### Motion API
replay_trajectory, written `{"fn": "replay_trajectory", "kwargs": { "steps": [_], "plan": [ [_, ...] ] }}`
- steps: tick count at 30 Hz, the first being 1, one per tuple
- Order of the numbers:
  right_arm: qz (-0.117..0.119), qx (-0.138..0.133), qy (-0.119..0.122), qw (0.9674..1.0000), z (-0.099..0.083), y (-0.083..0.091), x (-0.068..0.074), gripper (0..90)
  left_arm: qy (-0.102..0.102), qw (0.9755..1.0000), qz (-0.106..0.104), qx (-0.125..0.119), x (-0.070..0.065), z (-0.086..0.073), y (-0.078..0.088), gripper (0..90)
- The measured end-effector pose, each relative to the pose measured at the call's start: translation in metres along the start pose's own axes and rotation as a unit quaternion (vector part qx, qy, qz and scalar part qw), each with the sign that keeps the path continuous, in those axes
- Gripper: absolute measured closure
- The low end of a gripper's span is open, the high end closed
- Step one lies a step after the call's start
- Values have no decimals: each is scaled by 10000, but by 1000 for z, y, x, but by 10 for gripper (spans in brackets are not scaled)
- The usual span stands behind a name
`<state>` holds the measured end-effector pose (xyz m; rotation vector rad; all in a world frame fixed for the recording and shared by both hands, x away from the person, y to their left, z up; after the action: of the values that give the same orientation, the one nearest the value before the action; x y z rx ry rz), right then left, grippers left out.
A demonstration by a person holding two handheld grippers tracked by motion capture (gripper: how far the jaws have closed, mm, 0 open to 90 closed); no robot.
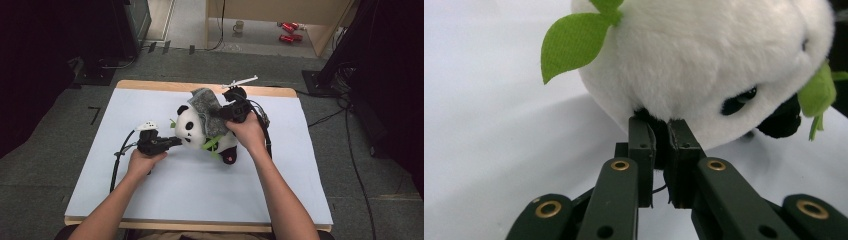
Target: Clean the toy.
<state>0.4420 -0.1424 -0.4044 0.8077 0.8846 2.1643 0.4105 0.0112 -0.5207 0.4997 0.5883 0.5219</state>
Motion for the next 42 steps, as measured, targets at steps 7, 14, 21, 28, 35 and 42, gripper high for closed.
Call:
{"fn": "replay_trajectory", "kwargs": {
  "steps": [7, 14, 21, 28, 35, 42],
  "plan": [
    [191, 66, 241, 9995, 16, -3, 30, 801, -123, 9999, -29, -109, -12, 8, 4, 865],
    [382, 367, 501, 9973, 29, -40, 72, 802, -139, 9997, 76, -190, -20, 14, 7, 864],
    [258, 901, 576, 9939, 22, -79, 88, 801, -213, 9993, 91, -298, -27, 18, 11, 865],
    [-411, 1050, 919, 9894, 22, -78, 76, 802, -154, 9995, 33, -270, -28, 18, 10, 871],
    [-643, 1016, 908, 9886, 29, -65, 62, 802, -100, 9997, 36, -232, -25, 17, 10, 876],
    [-907, 867, 652, 9899, 35, -46, 36, 801, -34, 9998, 58, -202, -22, 15, 10, 876]
  ]
}}
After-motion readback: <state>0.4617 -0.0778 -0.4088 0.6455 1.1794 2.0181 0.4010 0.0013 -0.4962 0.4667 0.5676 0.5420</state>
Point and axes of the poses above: each handheld gripper's, and its own axes: y roughly backward along the jaws, z roughly out of its top, x roughly to its left, the point moved 10 cm from there along -y, roughly forward along the jaws, and after that the axes turned 9 degrees about x, right-handed, at the moved point
